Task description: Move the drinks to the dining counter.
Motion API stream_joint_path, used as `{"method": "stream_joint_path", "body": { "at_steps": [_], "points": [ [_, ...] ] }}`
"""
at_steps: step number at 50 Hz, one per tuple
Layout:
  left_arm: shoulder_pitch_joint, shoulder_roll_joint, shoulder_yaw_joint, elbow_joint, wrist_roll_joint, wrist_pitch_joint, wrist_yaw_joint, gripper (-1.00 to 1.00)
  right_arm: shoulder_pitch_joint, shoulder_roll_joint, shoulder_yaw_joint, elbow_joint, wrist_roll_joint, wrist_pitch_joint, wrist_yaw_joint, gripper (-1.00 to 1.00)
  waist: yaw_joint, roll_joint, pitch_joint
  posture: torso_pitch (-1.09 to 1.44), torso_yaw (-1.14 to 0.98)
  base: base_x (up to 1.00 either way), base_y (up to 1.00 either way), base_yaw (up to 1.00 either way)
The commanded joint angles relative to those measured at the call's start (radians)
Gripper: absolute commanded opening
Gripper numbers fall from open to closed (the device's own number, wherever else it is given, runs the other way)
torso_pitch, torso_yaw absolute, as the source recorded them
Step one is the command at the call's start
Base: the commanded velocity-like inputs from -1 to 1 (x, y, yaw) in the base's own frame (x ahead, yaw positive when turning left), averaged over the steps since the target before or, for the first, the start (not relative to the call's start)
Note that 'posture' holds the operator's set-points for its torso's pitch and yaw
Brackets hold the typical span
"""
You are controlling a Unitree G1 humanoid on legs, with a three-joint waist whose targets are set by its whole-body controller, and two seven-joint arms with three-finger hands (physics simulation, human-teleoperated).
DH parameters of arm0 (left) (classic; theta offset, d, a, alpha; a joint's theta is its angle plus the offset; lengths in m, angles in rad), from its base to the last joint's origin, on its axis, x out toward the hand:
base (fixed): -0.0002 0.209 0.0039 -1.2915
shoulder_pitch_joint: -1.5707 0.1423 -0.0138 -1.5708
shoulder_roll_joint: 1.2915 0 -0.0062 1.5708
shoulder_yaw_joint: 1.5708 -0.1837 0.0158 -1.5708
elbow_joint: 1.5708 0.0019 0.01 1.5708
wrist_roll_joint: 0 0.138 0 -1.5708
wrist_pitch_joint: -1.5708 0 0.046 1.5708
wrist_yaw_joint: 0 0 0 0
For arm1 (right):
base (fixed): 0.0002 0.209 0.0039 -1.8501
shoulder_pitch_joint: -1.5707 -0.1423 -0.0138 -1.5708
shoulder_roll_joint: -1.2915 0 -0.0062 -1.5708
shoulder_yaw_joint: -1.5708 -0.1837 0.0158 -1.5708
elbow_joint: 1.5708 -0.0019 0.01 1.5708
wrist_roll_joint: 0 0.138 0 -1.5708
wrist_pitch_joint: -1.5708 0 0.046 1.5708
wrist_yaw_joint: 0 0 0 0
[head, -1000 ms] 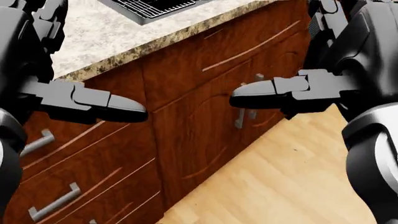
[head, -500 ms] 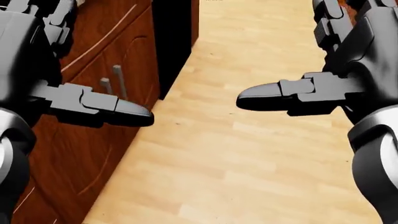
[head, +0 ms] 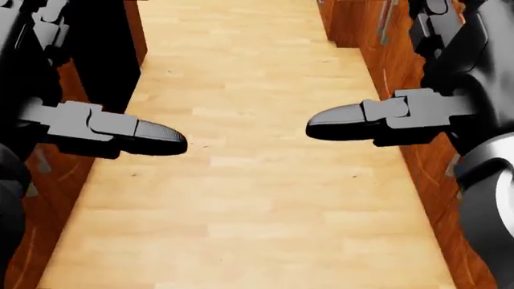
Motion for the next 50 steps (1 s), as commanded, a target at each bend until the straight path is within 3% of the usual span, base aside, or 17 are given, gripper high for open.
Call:
{"method": "stream_joint_path", "body": {
  "at_steps": [1, 9, 11, 13, 16, 17, 21, 24, 26, 27, 30, 35, 37, 39, 44, 48, 50],
  "points": [
    [-0.015, -0.006, -0.023, -0.011, -0.016, -0.021, -0.012, 1.00, -0.010, -0.013, -0.026, 0.000, -0.013, -0.006, -0.017, 1.00, -0.023, -0.036, -0.032, 0.00, 0.00, 0.25, 0.00, -1.00],
    [-0.016, -0.006, -0.025, -0.010, -0.013, -0.023, -0.013, 1.00, -0.009, -0.025, -0.005, 0.003, -0.025, -0.026, -0.008, 1.00, -0.063, 0.045, 0.021, 0.00, 0.00, 0.38, -0.07, -0.85],
    [-0.017, -0.006, -0.025, -0.012, -0.012, -0.021, -0.014, 1.00, -0.010, -0.026, 0.001, -0.001, -0.038, -0.027, 0.004, 1.00, -0.054, 0.108, 0.051, 0.00, 0.00, 0.90, -0.19, 0.00],
    [-0.018, -0.006, -0.024, -0.010, -0.011, -0.022, -0.014, 1.00, -0.011, -0.023, 0.001, -0.006, -0.045, -0.026, 0.011, 1.00, -0.041, 0.117, 0.029, 0.00, 0.00, 1.00, 0.00, 0.00],
    [-0.016, -0.006, -0.025, -0.012, -0.010, -0.022, -0.014, 1.00, -0.008, -0.021, 0.004, -0.010, -0.058, -0.027, 0.020, 1.00, 0.004, 0.187, -0.015, 0.00, 0.00, 1.00, 0.03, 0.00],
    [-0.016, -0.006, -0.026, -0.013, -0.009, -0.021, -0.014, 1.00, -0.008, -0.019, 0.005, -0.011, -0.061, -0.028, 0.024, 1.00, -0.003, 0.158, 0.005, 0.00, 0.00, 1.00, 0.05, 0.00],
    [-0.014, -0.007, -0.025, -0.014, -0.008, -0.023, -0.015, 1.00, -0.004, -0.016, 0.022, -0.008, -0.096, -0.036, 0.042, 1.00, -0.015, 0.098, -0.017, 0.00, 0.00, 1.00, 0.26, 0.00],
    [-0.011, -0.004, -0.019, -0.016, -0.009, -0.024, -0.017, 1.00, -0.006, -0.008, 0.034, -0.017, -0.121, -0.024, 0.053, 1.00, 0.013, 0.043, 0.019, 0.00, 0.00, 0.75, 0.80, 0.00],
    [-0.013, -0.002, -0.015, -0.023, -0.011, -0.017, -0.019, 1.00, -0.010, -0.003, 0.045, -0.024, -0.140, -0.017, 0.062, 1.00, 0.018, -0.033, 0.000, 0.00, 0.00, 0.28, 1.00, 0.00],
    [-0.013, 0.000, -0.012, -0.024, -0.012, -0.016, -0.019, 1.00, -0.013, 0.001, 0.045, -0.026, -0.145, -0.012, 0.066, 1.00, 0.004, -0.038, 0.028, 0.00, 0.00, 0.10, 1.00, 0.00],
    [-0.013, 0.003, -0.007, -0.029, -0.016, -0.011, -0.019, 1.00, -0.020, 0.007, 0.046, -0.028, -0.159, -0.004, 0.076, 1.00, 0.007, -0.022, -0.020, 0.00, 0.00, 0.07, 1.00, 0.00],
    [-0.019, 0.010, 0.001, -0.029, -0.023, -0.008, -0.017, 1.00, -0.032, 0.015, 0.044, -0.032, -0.171, 0.005, 0.087, 1.00, 0.037, 0.000, 0.013, 0.00, 0.00, 0.04, 1.00, 0.00],
    [-0.022, 0.011, 0.000, -0.029, -0.025, -0.005, -0.016, 1.00, -0.032, 0.017, 0.044, -0.034, -0.173, 0.006, 0.089, 1.00, 0.052, 0.038, 0.001, 0.00, 0.00, 0.01, 1.00, 0.00],
    [-0.021, 0.013, 0.001, -0.028, -0.027, -0.007, -0.014, 1.00, -0.031, 0.019, 0.042, -0.033, -0.176, 0.003, 0.092, 1.00, 0.079, 0.137, -0.024, 0.00, 0.00, 0.00, 1.00, 0.00],
    [-0.025, 0.015, -0.003, -0.037, -0.030, 0.007, -0.010, 1.00, -0.029, 0.027, 0.034, -0.032, -0.169, -0.001, 0.094, 1.00, 0.060, 0.082, -0.020, 0.00, 0.00, 0.07, 1.00, 0.00],
    [-0.016, 0.013, -0.005, -0.025, -0.032, -0.012, -0.008, 1.00, -0.026, 0.030, 0.032, -0.032, -0.164, -0.006, 0.092, 1.00, -0.013, 0.017, 0.043, 0.00, 0.00, 0.44, 0.98, 0.00],
    [-0.014, 0.013, -0.005, -0.023, -0.033, -0.016, -0.008, 1.00, -0.024, 0.031, 0.028, -0.032, -0.157, -0.006, 0.089, 1.00, -0.074, -0.075, 0.003, 0.00, 0.00, 0.61, 0.78, 0.00]
  ]
}}
